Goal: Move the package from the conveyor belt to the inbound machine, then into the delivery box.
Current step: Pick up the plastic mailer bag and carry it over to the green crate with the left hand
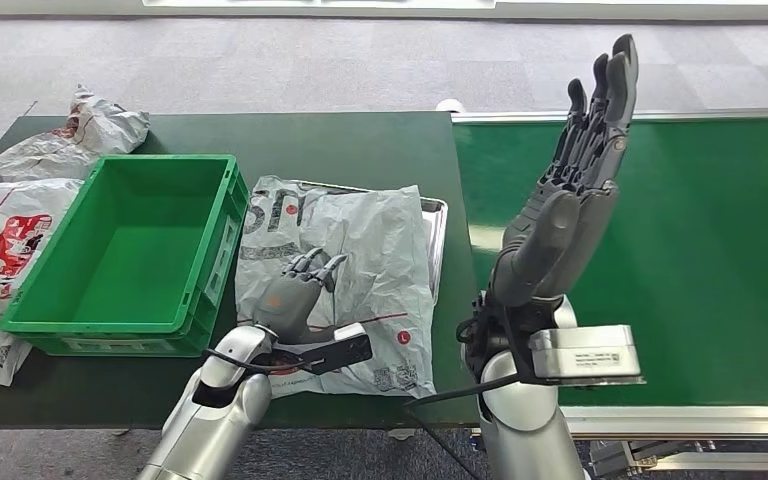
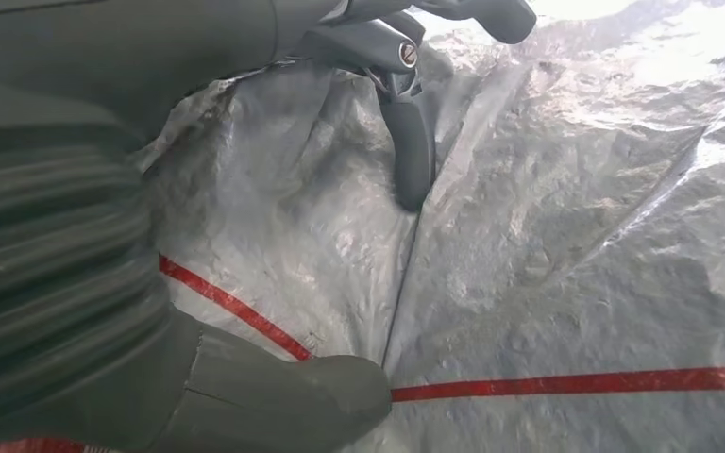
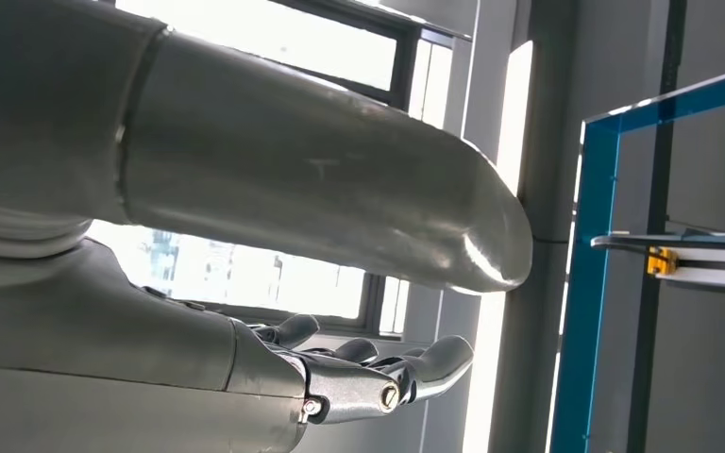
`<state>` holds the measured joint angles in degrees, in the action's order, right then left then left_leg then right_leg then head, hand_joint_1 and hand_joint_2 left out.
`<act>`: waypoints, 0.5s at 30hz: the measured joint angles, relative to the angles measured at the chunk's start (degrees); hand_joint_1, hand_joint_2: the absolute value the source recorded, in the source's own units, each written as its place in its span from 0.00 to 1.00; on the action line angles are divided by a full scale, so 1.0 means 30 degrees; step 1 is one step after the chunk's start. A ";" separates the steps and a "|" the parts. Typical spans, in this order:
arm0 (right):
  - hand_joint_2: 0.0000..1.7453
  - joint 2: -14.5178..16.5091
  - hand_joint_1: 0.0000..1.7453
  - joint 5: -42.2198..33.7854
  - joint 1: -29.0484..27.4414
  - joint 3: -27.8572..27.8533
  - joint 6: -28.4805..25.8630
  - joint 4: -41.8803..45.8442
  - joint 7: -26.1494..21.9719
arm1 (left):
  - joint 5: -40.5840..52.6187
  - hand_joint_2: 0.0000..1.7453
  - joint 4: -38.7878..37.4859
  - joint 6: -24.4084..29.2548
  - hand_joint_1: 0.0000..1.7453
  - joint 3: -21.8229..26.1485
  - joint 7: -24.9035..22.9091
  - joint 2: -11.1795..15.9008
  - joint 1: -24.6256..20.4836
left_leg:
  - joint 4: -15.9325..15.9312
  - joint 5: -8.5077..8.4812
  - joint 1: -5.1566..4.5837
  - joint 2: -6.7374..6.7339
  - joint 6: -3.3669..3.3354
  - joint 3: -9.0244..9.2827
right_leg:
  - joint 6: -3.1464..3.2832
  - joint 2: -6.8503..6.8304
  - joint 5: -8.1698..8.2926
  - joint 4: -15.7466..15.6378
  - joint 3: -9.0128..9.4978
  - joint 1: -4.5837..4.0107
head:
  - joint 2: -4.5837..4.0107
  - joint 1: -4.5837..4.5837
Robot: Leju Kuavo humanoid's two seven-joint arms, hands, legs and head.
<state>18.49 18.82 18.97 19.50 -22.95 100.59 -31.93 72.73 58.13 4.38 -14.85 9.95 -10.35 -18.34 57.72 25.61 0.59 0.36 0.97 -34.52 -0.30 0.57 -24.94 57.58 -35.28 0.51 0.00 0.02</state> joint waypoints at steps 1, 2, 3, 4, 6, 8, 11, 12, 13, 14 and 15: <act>0.00 0.0000 0.00 -0.0029 0.0001 0.0002 0.0033 -0.0029 0.0005 | 0.0102 1.00 -0.0067 -0.0107 0.00 -0.0046 -0.0073 0.0013 -0.0018 | 0.0000 0.0000 0.0000 0.0002 0.0000 0.0001 | 0.0000 -0.0001 0.0000 0.0000 0.0002 0.0000 | 0.0000 0.0000; 0.00 0.0000 0.00 -0.0056 0.0004 0.0005 0.0051 -0.0064 0.0011 | 0.0202 1.00 -0.0159 -0.0211 0.00 -0.0108 -0.0149 0.0024 -0.0051 | 0.0000 0.0000 0.0000 0.0005 0.0000 0.0002 | 0.0000 -0.0002 0.0000 0.0000 0.0006 0.0000 | 0.0000 0.0000; 0.00 0.0000 0.00 -0.0073 0.0006 0.0011 0.0060 -0.0097 0.0013 | 0.0288 1.00 -0.0265 -0.0281 0.00 -0.0190 -0.0208 0.0031 -0.0097 | 0.0000 0.0000 0.0000 0.0010 0.0000 0.0003 | 0.0000 -0.0006 -0.0001 0.0000 0.0012 0.0000 | 0.0000 0.0000; 0.00 0.0000 0.00 -0.0078 0.0009 0.0016 0.0069 -0.0131 0.0013 | 0.0363 1.00 -0.0376 -0.0326 0.00 -0.0266 -0.0250 0.0036 -0.0145 | -0.0001 0.0000 0.0000 0.0015 -0.0001 0.0005 | -0.0001 -0.0011 -0.0002 0.0000 0.0019 0.0000 | 0.0000 0.0000; 0.00 0.0000 0.00 -0.0082 0.0013 0.0026 0.0076 -0.0208 0.0013 | 0.0443 1.00 -0.0567 -0.0383 0.00 -0.0370 -0.0286 0.0042 -0.0215 | -0.0001 0.0000 0.0000 0.0022 -0.0002 0.0014 | -0.0004 -0.0019 -0.0006 0.0000 0.0037 0.0000 | 0.0000 0.0000; 0.00 0.0000 0.00 -0.0071 0.0013 0.0027 0.0073 -0.0284 0.0011 | 0.0455 1.00 -0.0679 -0.0381 0.00 -0.0395 -0.0293 0.0042 -0.0232 | -0.0001 0.0000 0.0000 0.0023 -0.0003 0.0027 | -0.0006 -0.0022 -0.0009 -0.0001 0.0052 0.0001 | 0.0000 0.0000; 0.00 0.0000 0.00 -0.0047 0.0010 0.0027 0.0055 -0.0373 0.0006 | 0.0455 1.00 -0.0762 -0.0368 0.00 -0.0406 -0.0297 0.0042 -0.0234 | -0.0001 -0.0001 -0.0001 0.0024 -0.0005 0.0035 | -0.0007 -0.0028 -0.0010 -0.0001 0.0064 0.0002 | 0.0000 0.0000; 0.00 0.0000 0.00 -0.0042 0.0009 0.0027 0.0051 -0.0397 0.0006 | 0.0455 1.00 -0.0785 -0.0368 0.00 -0.0406 -0.0299 0.0042 -0.0234 | -0.0001 -0.0002 -0.0001 0.0024 -0.0006 0.0037 | -0.0007 -0.0029 -0.0009 -0.0002 0.0066 0.0002 | 0.0000 0.0000; 0.00 0.0000 0.00 -0.0031 0.0008 0.0027 0.0051 -0.0413 0.0006 | 0.0455 1.00 -0.0805 -0.0361 0.00 -0.0406 -0.0300 0.0042 -0.0233 | -0.0001 -0.0003 -0.0001 0.0024 -0.0007 0.0039 | -0.0008 -0.0029 -0.0009 -0.0002 0.0069 0.0002 | 0.0000 0.0000; 0.00 0.0000 0.00 -0.0004 0.0006 0.0027 0.0051 -0.0421 0.0006 | 0.0455 1.00 -0.0818 -0.0341 0.00 -0.0406 -0.0299 0.0042 -0.0233 | -0.0001 -0.0004 -0.0001 0.0024 -0.0008 0.0041 | -0.0008 -0.0030 -0.0009 -0.0002 0.0073 0.0002 | 0.0000 0.0000; 0.00 0.0000 0.00 0.0029 0.0003 0.0027 0.0049 -0.0423 0.0006 | 0.0455 1.00 -0.0820 -0.0271 0.00 -0.0406 -0.0297 0.0044 -0.0231 | -0.0001 -0.0005 -0.0001 0.0024 -0.0010 0.0044 | -0.0008 -0.0030 -0.0008 -0.0002 0.0076 0.0001 | 0.0000 0.0000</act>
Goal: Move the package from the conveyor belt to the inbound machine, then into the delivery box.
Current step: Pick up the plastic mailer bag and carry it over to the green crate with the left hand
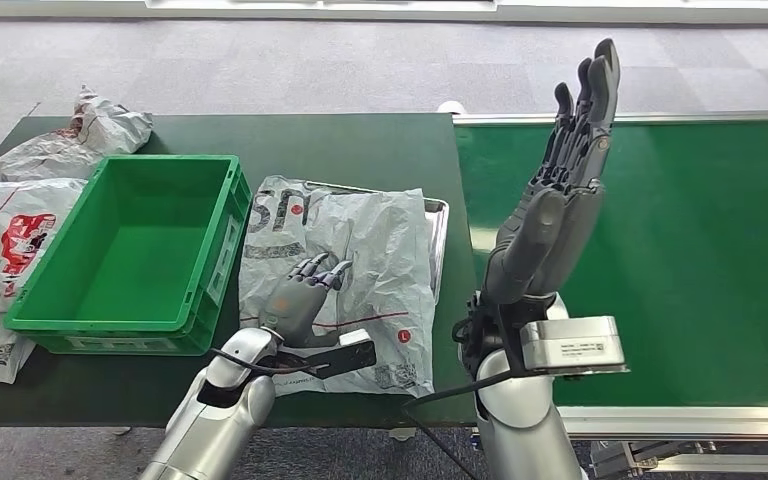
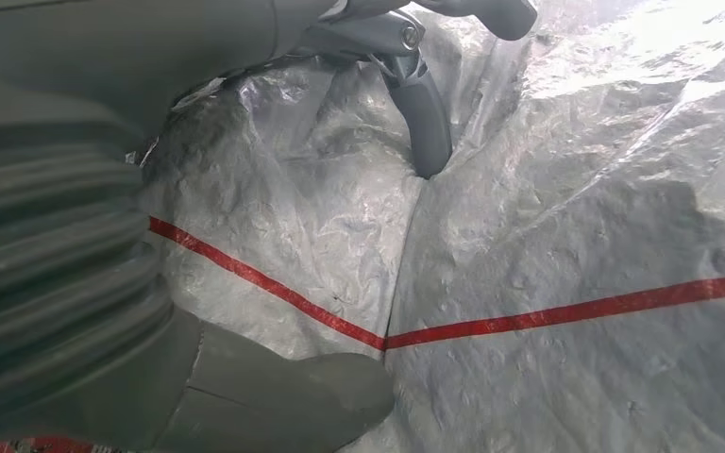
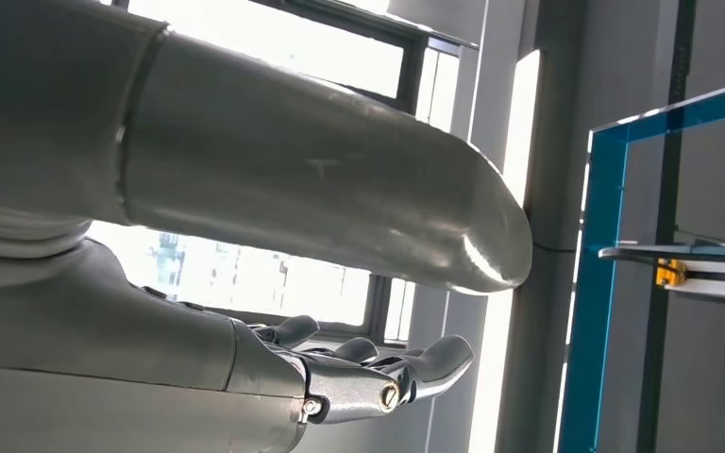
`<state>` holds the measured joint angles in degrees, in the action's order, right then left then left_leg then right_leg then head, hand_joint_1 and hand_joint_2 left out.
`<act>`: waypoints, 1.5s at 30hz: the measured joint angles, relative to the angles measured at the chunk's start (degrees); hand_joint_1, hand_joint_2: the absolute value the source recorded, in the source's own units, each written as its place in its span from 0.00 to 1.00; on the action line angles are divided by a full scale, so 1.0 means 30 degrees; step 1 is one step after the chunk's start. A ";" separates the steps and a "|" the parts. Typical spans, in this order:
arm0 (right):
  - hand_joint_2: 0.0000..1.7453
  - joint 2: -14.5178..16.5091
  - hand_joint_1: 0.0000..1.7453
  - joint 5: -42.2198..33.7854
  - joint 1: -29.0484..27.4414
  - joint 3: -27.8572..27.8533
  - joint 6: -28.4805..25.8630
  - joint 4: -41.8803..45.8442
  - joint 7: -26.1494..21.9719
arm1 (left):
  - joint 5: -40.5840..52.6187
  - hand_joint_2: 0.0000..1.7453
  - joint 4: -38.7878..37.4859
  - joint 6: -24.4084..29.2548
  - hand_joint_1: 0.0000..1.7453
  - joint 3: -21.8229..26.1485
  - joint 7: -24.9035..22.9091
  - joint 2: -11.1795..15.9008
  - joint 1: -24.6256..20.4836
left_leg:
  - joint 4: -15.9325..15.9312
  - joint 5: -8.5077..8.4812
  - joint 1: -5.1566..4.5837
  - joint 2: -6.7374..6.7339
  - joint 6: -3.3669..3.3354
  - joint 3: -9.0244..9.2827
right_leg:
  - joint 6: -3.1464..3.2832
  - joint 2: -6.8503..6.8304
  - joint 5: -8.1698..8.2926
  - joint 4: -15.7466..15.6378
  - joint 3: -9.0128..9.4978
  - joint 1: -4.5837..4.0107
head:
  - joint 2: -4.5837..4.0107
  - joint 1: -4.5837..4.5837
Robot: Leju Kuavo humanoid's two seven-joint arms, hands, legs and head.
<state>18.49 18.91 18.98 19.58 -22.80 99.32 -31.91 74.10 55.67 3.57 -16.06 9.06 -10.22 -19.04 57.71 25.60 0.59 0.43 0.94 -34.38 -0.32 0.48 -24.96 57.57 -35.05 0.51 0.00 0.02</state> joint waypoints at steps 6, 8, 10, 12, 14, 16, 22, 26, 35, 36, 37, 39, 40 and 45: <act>0.00 -0.0020 0.00 0.0355 -0.0150 -0.0002 -0.0156 0.0002 0.0022 | -0.0544 1.00 0.1611 0.0993 0.00 0.0009 0.0248 0.0126 0.0586 | 0.0000 -0.0006 0.0002 -0.0009 0.0002 0.0000 | 0.0007 0.0005 0.0010 0.0002 -0.0016 -0.0004 | 0.0000 0.0002; 0.00 -0.0060 0.00 0.0433 -0.0264 -0.0005 -0.0208 0.0016 0.0038 | -0.0761 1.00 0.2919 0.1067 0.00 0.0015 0.0275 0.0250 0.0908 | 0.0000 -0.0006 0.0003 -0.0007 0.0003 -0.0008 | 0.0008 0.0007 0.0008 0.0003 -0.0028 -0.0004 | 0.0000 0.0002; 0.00 -0.0091 0.00 0.0468 -0.0326 -0.0007 -0.0219 0.0036 0.0044 | -0.0818 1.00 0.3942 0.1069 0.00 0.0018 0.0264 0.0365 0.1089 | 0.0000 -0.0003 0.0003 -0.0003 0.0005 -0.0013 | 0.0010 0.0006 0.0002 0.0003 -0.0031 -0.0004 | 0.0000 0.0000; 0.00 -0.0107 0.00 0.0488 -0.0339 -0.0007 -0.0222 0.0044 0.0044 | -0.0822 1.00 0.4623 0.1098 0.00 0.0022 0.0259 0.0445 0.1250 | 0.0000 0.0000 0.0003 -0.0006 0.0007 -0.0016 | 0.0011 0.0007 -0.0004 0.0003 -0.0037 -0.0004 | 0.0000 0.0002; 0.00 -0.0124 0.00 0.0508 -0.0348 -0.0007 -0.0228 0.0044 0.0044 | -0.0785 1.00 0.5183 0.1260 0.50 0.0022 0.0248 0.0501 0.1409 | 0.0000 0.0002 0.0003 -0.0008 0.0008 -0.0022 | 0.0012 0.0007 -0.0007 0.0003 -0.0046 -0.0004 | 0.0000 0.0002; 0.00 -0.0133 0.00 0.0539 -0.0352 -0.0007 -0.0231 0.0044 0.0045 | -0.0721 1.00 0.5758 0.1477 1.00 0.0022 0.0235 0.0550 0.1572 | 0.0000 0.0002 0.0003 -0.0007 0.0008 -0.0027 | 0.0012 0.0007 -0.0008 0.0003 -0.0050 -0.0004 | 0.0000 0.0000; 0.00 -0.0138 0.00 0.0641 -0.0356 -0.0007 -0.0206 0.0051 0.0071 | -0.0512 1.00 0.7570 0.1479 1.00 0.0022 0.0171 0.0689 0.2107 | 0.0000 0.0003 0.0002 -0.0007 0.0008 -0.0028 | 0.0012 0.0007 -0.0008 0.0002 -0.0052 -0.0003 | 0.0000 0.0000; 0.00 -0.0138 0.00 0.0690 -0.0365 -0.0007 -0.0193 0.0051 0.0073 | -0.0390 1.00 0.8246 0.1446 1.00 0.0022 0.0113 0.0747 0.2327 | 0.0000 0.0003 0.0002 -0.0008 0.0008 -0.0026 | 0.0012 0.0007 -0.0008 0.0002 -0.0052 -0.0004 | 0.0000 0.0000; 0.00 -0.0138 0.00 0.0752 -0.0369 -0.0007 -0.0009 0.0051 0.0106 | -0.0286 1.00 0.8550 0.1045 0.50 0.0022 -0.0053 0.0785 0.2526 | 0.0000 0.0002 0.0002 -0.0008 0.0008 -0.0027 | 0.0012 0.0007 -0.0008 0.0002 -0.0054 -0.0003 | 0.0000 0.0000; 0.00 -0.0138 0.00 0.0752 -0.0369 -0.0007 0.0016 0.0051 0.0106 | -0.0246 1.00 0.8524 0.0938 0.25 0.0022 -0.0082 0.0785 0.2539 | 0.0000 0.0002 0.0002 -0.0008 0.0008 -0.0027 | 0.0012 0.0007 -0.0008 0.0002 -0.0054 -0.0003 | 0.0000 0.0000; 0.00 -0.0138 0.00 0.0749 -0.0368 -0.0007 0.0060 0.0051 0.0107 | -0.0195 1.00 0.8475 0.0765 0.00 0.0022 -0.0120 0.0785 0.2544 | 0.0000 0.0003 0.0002 -0.0008 0.0008 -0.0027 | 0.0012 0.0007 -0.0008 0.0002 -0.0055 -0.0003 | 0.0000 0.0000; 0.00 -0.0135 0.00 0.0738 -0.0368 -0.0007 0.0168 0.0051 0.0118 | -0.0060 1.00 0.8242 0.0359 0.00 0.0022 -0.0231 0.0783 0.2536 | 0.0000 0.0003 0.0001 -0.0008 0.0008 -0.0026 | 0.0012 0.0007 -0.0008 0.0001 -0.0057 -0.0002 | 0.0000 0.0000; 0.00 -0.0133 0.00 0.0732 -0.0367 -0.0007 0.0220 0.0051 0.0124 | 0.0006 1.00 0.8027 0.0208 0.00 0.0022 -0.0299 0.0782 0.2529 | 0.0000 0.0003 0.0001 -0.0009 0.0008 -0.0026 | 0.0012 0.0008 -0.0008 0.0001 -0.0059 -0.0003 | 0.0000 0.0000; 0.00 -0.0131 0.00 0.0727 -0.0367 -0.0007 0.0350 0.0051 0.0131 | 0.0244 1.00 0.6822 0.0055 0.00 0.0022 -0.0561 0.0771 0.2507 | 0.0000 0.0003 0.0002 -0.0014 0.0008 -0.0027 | 0.0012 0.0012 -0.0008 0.0001 -0.0064 -0.0003 | 0.0000 0.0000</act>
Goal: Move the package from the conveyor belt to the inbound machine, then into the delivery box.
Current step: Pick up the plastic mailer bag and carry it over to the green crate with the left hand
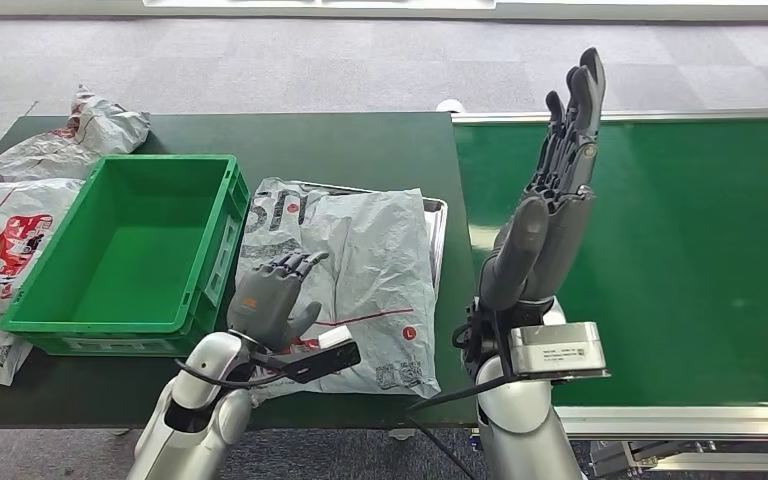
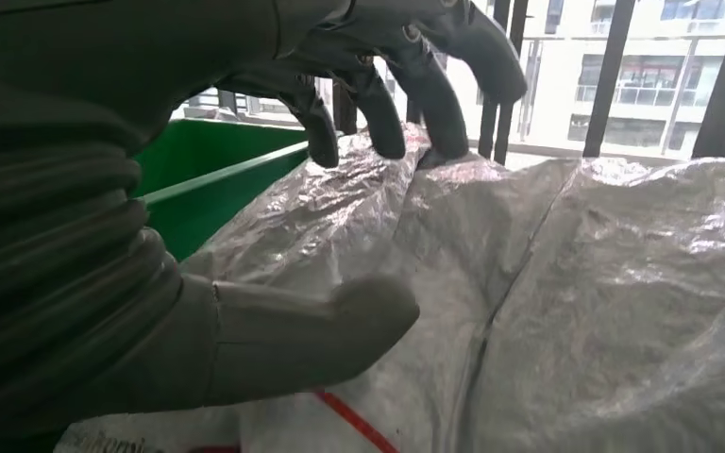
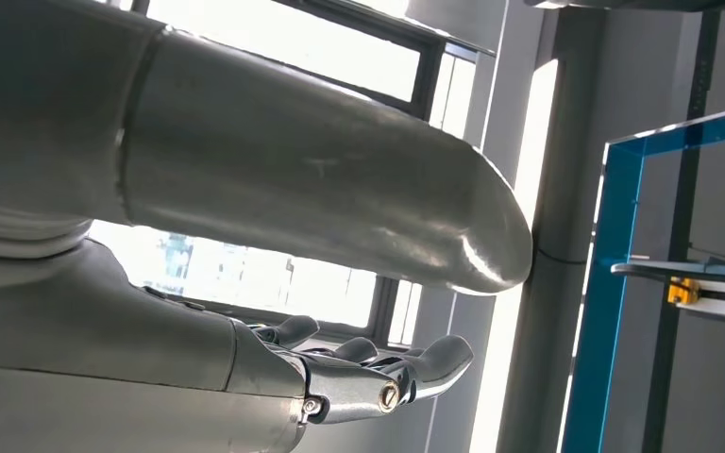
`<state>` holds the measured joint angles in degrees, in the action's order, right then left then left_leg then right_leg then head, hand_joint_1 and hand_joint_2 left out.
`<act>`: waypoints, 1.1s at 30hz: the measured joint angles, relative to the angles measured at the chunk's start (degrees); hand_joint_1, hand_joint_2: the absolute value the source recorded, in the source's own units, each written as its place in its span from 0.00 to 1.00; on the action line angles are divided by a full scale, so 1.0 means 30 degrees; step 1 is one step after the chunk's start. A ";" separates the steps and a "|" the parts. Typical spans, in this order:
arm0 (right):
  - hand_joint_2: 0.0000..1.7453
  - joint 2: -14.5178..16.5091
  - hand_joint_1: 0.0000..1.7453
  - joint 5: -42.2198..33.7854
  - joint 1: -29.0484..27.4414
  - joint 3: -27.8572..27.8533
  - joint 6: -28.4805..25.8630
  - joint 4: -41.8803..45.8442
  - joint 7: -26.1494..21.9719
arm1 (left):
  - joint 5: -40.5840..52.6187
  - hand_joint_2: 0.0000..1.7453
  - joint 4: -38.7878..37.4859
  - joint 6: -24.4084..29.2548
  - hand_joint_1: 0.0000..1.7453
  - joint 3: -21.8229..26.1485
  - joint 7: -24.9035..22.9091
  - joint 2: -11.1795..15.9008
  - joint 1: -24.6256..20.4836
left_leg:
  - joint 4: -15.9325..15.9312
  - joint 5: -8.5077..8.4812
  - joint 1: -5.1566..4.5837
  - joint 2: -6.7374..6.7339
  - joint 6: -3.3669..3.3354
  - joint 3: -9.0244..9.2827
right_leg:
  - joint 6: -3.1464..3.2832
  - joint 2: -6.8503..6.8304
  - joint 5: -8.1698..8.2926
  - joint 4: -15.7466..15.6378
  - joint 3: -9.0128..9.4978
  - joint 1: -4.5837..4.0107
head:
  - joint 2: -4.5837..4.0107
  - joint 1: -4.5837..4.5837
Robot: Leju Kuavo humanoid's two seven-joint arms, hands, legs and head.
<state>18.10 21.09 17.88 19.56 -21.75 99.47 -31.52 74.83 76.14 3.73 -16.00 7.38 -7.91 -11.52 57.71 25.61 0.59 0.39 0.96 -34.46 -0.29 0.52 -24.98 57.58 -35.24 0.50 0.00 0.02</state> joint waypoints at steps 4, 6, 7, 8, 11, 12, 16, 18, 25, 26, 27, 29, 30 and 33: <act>0.00 0.0000 0.00 -0.0002 -0.0001 0.0000 0.0031 0.0000 0.0000 | 0.0018 1.00 -0.0507 -0.0020 0.00 0.0000 -0.0011 0.0000 -0.0006 | 0.0000 0.0000 0.0000 0.0000 0.0000 -0.0001 | 0.0000 0.0000 0.0000 0.0000 0.0000 0.0000 | 0.0000 0.0000; 0.00 0.0000 0.00 -0.0011 -0.0001 0.0000 0.0042 0.0000 0.0000 | 0.0020 1.00 -0.0670 -0.0093 0.00 0.0000 -0.0011 0.0000 -0.0016 | 0.0000 0.0000 0.0000 0.0000 0.0000 -0.0001 | 0.0000 0.0000 0.0000 0.0000 0.0000 0.0000 | 0.0000 0.0000; 0.00 0.0000 0.00 -0.0020 -0.0002 0.0000 0.0044 0.0000 0.0000 | 0.0022 1.00 -0.0775 -0.0142 0.00 0.0000 -0.0011 0.0000 -0.0021 | 0.0000 0.0000 0.0000 0.0000 0.0000 -0.0002 | 0.0000 0.0000 0.0000 0.0000 0.0000 0.0000 | 0.0000 0.0000; 0.00 0.0000 0.00 -0.0027 -0.0003 0.0000 0.0045 0.0000 0.0000 | 0.0025 1.00 -0.0895 -0.0187 0.00 0.0000 -0.0014 -0.0002 -0.0030 | 0.0000 0.0000 0.0000 0.0000 0.0000 -0.0002 | 0.0000 0.0000 0.0000 0.0000 0.0000 0.0000 | 0.0000 0.0000; 0.00 0.0000 0.00 -0.0047 -0.0014 0.0000 0.0046 0.0000 0.0000 | 0.0064 1.00 -0.1329 -0.0264 0.00 0.0000 -0.0071 -0.0024 -0.0095 | 0.0000 0.0000 0.0000 0.0001 0.0000 -0.0002 | 0.0000 -0.0001 0.0000 0.0000 0.0000 0.0000 | 0.0000 0.0000; 0.00 0.0000 0.00 -0.0053 -0.0023 0.0000 0.0051 0.0000 0.0000 | 0.0089 1.00 -0.1470 -0.0273 0.00 0.0000 -0.0118 -0.0033 -0.0127 | 0.0000 0.0000 0.0000 0.0001 0.0000 -0.0002 | 0.0000 0.0000 0.0000 0.0000 0.0000 0.0000 | 0.0000 0.0000; 0.00 0.0000 0.00 -0.0064 -0.0065 0.0000 0.0084 0.0000 0.0015 | 0.0166 1.00 -0.1906 -0.0275 0.00 0.0000 -0.0275 -0.0051 -0.0231 | 0.0000 0.0001 0.0000 0.0000 0.0000 -0.0002 | 0.0000 0.0000 0.0000 0.0000 0.0000 0.0000 | 0.0000 0.0000; 0.00 0.0000 0.00 -0.0066 -0.0079 0.0000 0.0089 0.0000 0.0038 | 0.0188 1.00 -0.2050 -0.0275 0.00 0.0000 -0.0288 -0.0055 -0.0257 | 0.0000 0.0001 0.0000 0.0000 0.0000 -0.0001 | 0.0000 0.0000 0.0000 0.0000 0.0000 0.0000 | 0.0000 0.0000; 0.00 0.0000 0.00 -0.0066 -0.0096 0.0000 0.0089 0.0000 0.0051 | 0.0200 1.00 -0.2371 -0.0273 0.00 0.0000 -0.0288 -0.0100 -0.0304 | 0.0000 0.0001 0.0000 0.0000 0.0000 -0.0002 | 0.0000 0.0000 -0.0001 0.0000 -0.0001 0.0000 | 0.0000 0.0000; 0.00 0.0000 0.00 -0.0066 -0.0097 0.0000 0.0089 0.0000 0.0051 | 0.0200 1.00 -0.2391 -0.0273 0.00 0.0000 -0.0288 -0.0106 -0.0306 | 0.0000 0.0001 0.0000 0.0000 0.0000 -0.0002 | 0.0000 0.0000 -0.0001 0.0000 -0.0001 0.0000 | 0.0000 0.0000; 0.00 0.0000 0.00 -0.0066 -0.0098 0.0000 0.0089 0.0000 0.0051 | 0.0200 1.00 -0.2405 -0.0275 0.00 0.0000 -0.0288 -0.0113 -0.0307 | 0.0000 0.0001 0.0000 0.0000 0.0000 -0.0002 | 0.0000 0.0000 -0.0001 0.0000 -0.0001 0.0000 | 0.0000 0.0000; 0.00 0.0000 0.00 -0.0066 -0.0100 0.0000 0.0089 0.0000 0.0051 | 0.0200 1.00 -0.2424 -0.0275 0.00 0.0000 -0.0288 -0.0128 -0.0308 | 0.0000 0.0001 0.0000 0.0000 0.0000 -0.0002 | 0.0000 0.0000 -0.0001 0.0000 -0.0001 0.0000 | 0.0000 0.0000; 0.00 0.0000 0.00 -0.0066 -0.0101 0.0000 0.0089 0.0000 0.0051 | 0.0200 1.00 -0.2433 -0.0275 0.00 0.0000 -0.0288 -0.0133 -0.0309 | 0.0000 0.0001 0.0000 0.0000 0.0000 -0.0002 | 0.0000 0.0000 -0.0001 0.0000 -0.0001 0.0000 | 0.0000 0.0000; 0.00 0.0000 0.00 -0.0066 -0.0105 0.0000 0.0089 0.0000 0.0051 | 0.0202 1.00 -0.2454 -0.0275 0.00 0.0000 -0.0288 -0.0139 -0.0311 | 0.0000 0.0001 0.0000 0.0000 0.0000 -0.0002 | 0.0000 0.0000 -0.0001 0.0000 0.0000 0.0000 | 0.0000 0.0000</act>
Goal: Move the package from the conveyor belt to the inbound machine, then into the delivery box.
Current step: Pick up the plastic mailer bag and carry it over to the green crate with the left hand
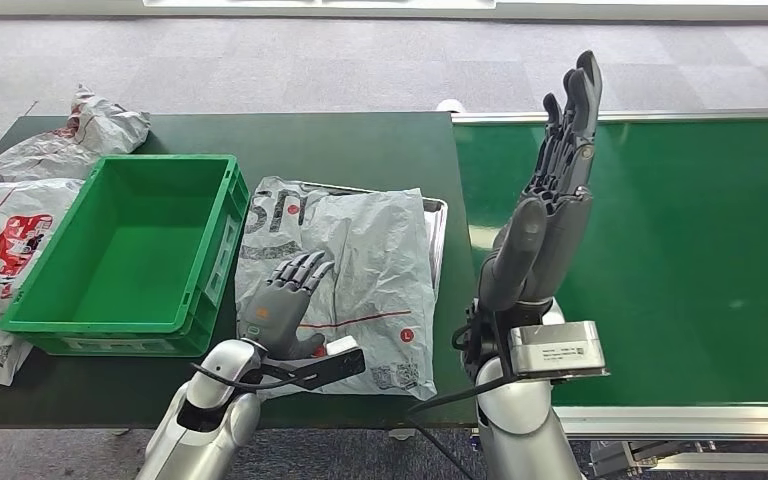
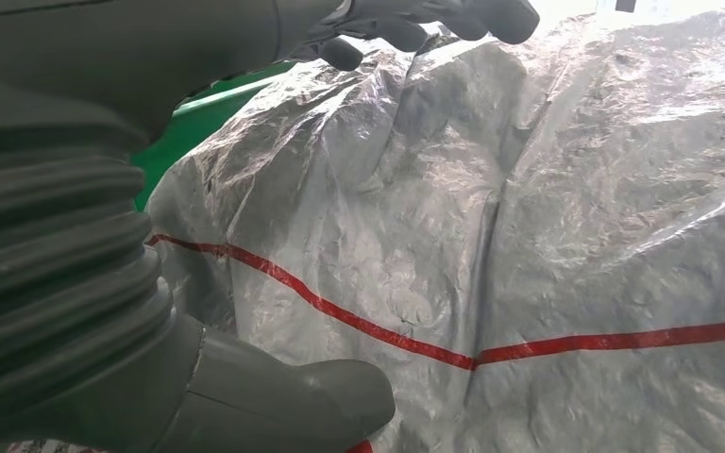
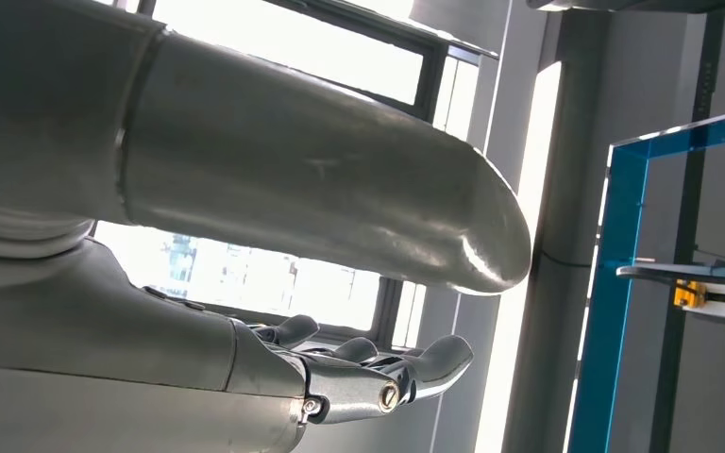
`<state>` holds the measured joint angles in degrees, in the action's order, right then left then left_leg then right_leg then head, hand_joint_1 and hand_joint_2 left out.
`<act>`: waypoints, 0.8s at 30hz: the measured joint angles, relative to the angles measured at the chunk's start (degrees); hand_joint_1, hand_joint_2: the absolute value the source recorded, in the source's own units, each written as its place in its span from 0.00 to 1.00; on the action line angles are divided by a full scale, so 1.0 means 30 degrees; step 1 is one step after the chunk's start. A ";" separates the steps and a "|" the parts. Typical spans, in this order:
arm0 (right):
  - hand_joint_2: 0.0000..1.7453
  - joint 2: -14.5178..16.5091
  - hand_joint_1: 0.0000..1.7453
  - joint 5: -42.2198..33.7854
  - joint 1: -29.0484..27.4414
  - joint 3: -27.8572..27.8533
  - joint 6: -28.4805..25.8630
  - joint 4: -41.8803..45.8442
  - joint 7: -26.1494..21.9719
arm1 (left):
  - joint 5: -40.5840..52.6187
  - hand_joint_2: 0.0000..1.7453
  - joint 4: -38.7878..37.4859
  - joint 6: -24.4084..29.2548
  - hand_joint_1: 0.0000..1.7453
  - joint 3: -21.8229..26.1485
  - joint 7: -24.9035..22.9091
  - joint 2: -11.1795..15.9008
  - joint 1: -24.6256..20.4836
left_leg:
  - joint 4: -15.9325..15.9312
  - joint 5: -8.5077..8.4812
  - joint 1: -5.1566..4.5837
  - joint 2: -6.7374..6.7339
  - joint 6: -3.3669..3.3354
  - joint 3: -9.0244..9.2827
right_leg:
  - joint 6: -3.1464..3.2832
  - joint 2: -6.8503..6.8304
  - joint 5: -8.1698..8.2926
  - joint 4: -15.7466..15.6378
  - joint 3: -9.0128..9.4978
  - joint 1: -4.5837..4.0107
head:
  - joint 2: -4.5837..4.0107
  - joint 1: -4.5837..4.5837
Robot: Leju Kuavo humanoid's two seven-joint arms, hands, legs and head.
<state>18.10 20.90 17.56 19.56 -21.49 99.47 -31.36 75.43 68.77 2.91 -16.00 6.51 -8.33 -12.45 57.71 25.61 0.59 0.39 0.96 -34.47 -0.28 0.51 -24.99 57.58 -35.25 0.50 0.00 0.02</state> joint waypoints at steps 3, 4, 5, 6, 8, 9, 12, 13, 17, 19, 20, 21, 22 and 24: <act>0.00 0.0000 0.00 0.0000 -0.0005 0.0000 0.0000 0.0000 0.0000 | 0.0007 1.00 -0.0004 0.0002 0.25 0.0000 -0.0016 0.0000 -0.0001 | 0.0000 0.0000 0.0000 0.0000 0.0000 0.0000 | 0.0000 0.0000 0.0000 0.0000 0.0000 0.0000 | 0.0000 0.0000; 0.00 0.0000 0.00 0.0000 -0.0007 0.0000 0.0000 0.0000 0.0000 | 0.0027 1.00 -0.0004 0.0004 0.51 0.0000 -0.0036 -0.0002 -0.0001 | 0.0000 0.0000 0.0000 0.0000 0.0000 0.0000 | 0.0000 0.0000 0.0000 0.0000 0.0000 0.0000 | 0.0000 0.0000; 0.00 0.0000 0.00 0.0000 -0.0010 0.0000 0.0000 0.0000 0.0000 | 0.0062 1.00 -0.0002 0.0005 0.76 0.0000 -0.0062 -0.0004 -0.0001 | 0.0000 0.0000 0.0000 0.0000 0.0000 0.0000 | 0.0000 0.0000 0.0000 0.0000 0.0000 0.0000 | 0.0000 0.0000; 0.00 0.0000 0.00 0.0000 -0.0013 0.0000 0.0000 0.0000 0.0000 | 0.0098 1.00 0.0000 0.0007 0.99 0.0000 -0.0087 -0.0005 -0.0001 | 0.0000 0.0000 0.0000 0.0000 0.0000 0.0000 | 0.0000 0.0000 0.0000 0.0000 0.0000 0.0000 | 0.0000 0.0000; 0.00 0.0000 0.00 0.0000 -0.0027 0.0000 0.0004 0.0000 0.0005 | 0.0159 1.00 0.0022 0.0000 1.00 0.0000 -0.0104 -0.0007 0.0003 | 0.0000 0.0000 0.0000 0.0000 0.0000 0.0000 | 0.0000 0.0000 0.0000 0.0000 0.0001 0.0000 | 0.0000 0.0000; 0.00 0.0000 0.00 0.0000 -0.0039 0.0000 0.0005 0.0000 0.0011 | 0.0168 1.00 0.0036 -0.0016 1.00 0.0000 -0.0093 -0.0007 0.0005 | 0.0000 0.0000 0.0000 0.0000 0.0000 -0.0001 | 0.0000 0.0000 0.0000 0.0000 0.0001 0.0000 | 0.0000 0.0000; 0.00 0.0000 0.00 -0.0013 -0.0077 0.0000 0.0011 0.0000 0.0029 | 0.0173 1.00 0.0062 -0.0133 1.00 0.0000 -0.0024 -0.0007 0.0013 | 0.0000 0.0000 0.0000 0.0000 0.0000 -0.0002 | 0.0000 0.0000 0.0000 0.0000 0.0002 0.0000 | 0.0000 0.0000; 0.00 0.0000 0.00 -0.0020 -0.0084 0.0000 0.0013 0.0000 0.0036 | 0.0173 1.00 0.0060 -0.0193 1.00 0.0000 -0.0006 -0.0007 0.0015 | 0.0000 0.0000 0.0000 0.0000 0.0000 -0.0002 | 0.0000 0.0000 0.0000 0.0000 0.0001 0.0000 | 0.0000 0.0000; 0.00 0.0000 0.00 -0.0027 -0.0105 0.0000 0.0015 0.0004 0.0058 | 0.0173 1.00 0.0053 -0.0326 1.00 0.0000 0.0046 -0.0007 0.0007 | 0.0000 0.0000 0.0000 0.0000 0.0000 -0.0001 | 0.0000 0.0000 0.0000 0.0000 0.0001 0.0000 | 0.0000 0.0000; 0.00 0.0000 0.00 -0.0024 -0.0131 0.0000 0.0011 0.0022 0.0062 | 0.0173 1.00 0.0046 -0.0337 1.00 0.0000 0.0058 -0.0007 -0.0006 | 0.0000 0.0000 0.0000 0.0000 0.0000 -0.0001 | 0.0000 0.0000 0.0000 0.0000 0.0001 0.0000 | 0.0000 0.0000; 0.00 0.0000 0.00 -0.0024 -0.0149 0.0000 0.0009 0.0047 0.0069 | 0.0173 1.00 0.0036 -0.0339 1.00 0.0000 0.0058 -0.0007 -0.0015 | 0.0000 0.0000 0.0000 0.0000 0.0000 -0.0001 | 0.0000 0.0000 0.0000 0.0000 0.0001 0.0000 | 0.0000 0.0000; 0.00 0.0000 0.00 -0.0026 -0.0163 0.0000 0.0007 0.0073 0.0076 | 0.0173 1.00 0.0024 -0.0341 1.00 0.0000 0.0058 -0.0007 -0.0025 | 0.0000 0.0000 0.0000 0.0000 0.0000 -0.0001 | 0.0000 0.0000 0.0000 0.0000 0.0001 0.0000 | 0.0000 0.0000; 0.00 0.0000 0.00 -0.0029 -0.0176 0.0000 0.0009 0.0098 0.0089 | 0.0173 1.00 0.0005 -0.0342 1.00 0.0000 0.0058 -0.0007 -0.0034 | 0.0000 0.0000 0.0000 0.0000 0.0000 -0.0001 | 0.0000 0.0000 0.0000 0.0000 0.0001 0.0000 | 0.0000 0.0000; 0.00 0.0000 0.00 -0.0042 -0.0188 0.0000 0.0011 0.0115 0.0108 | 0.0173 1.00 -0.0038 -0.0342 1.00 0.0000 0.0058 -0.0007 -0.0046 | 0.0000 0.0000 0.0000 0.0000 0.0000 -0.0001 | 0.0000 0.0000 0.0000 0.0000 0.0000 0.0000 | 0.0000 0.0000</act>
<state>18.10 20.77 17.00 19.56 -21.45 99.82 -31.04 75.95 68.66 1.88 -16.00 6.69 -8.35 -12.59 57.71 25.61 0.59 0.39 0.96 -34.47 -0.28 0.51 -24.99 57.58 -35.24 0.50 0.00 0.02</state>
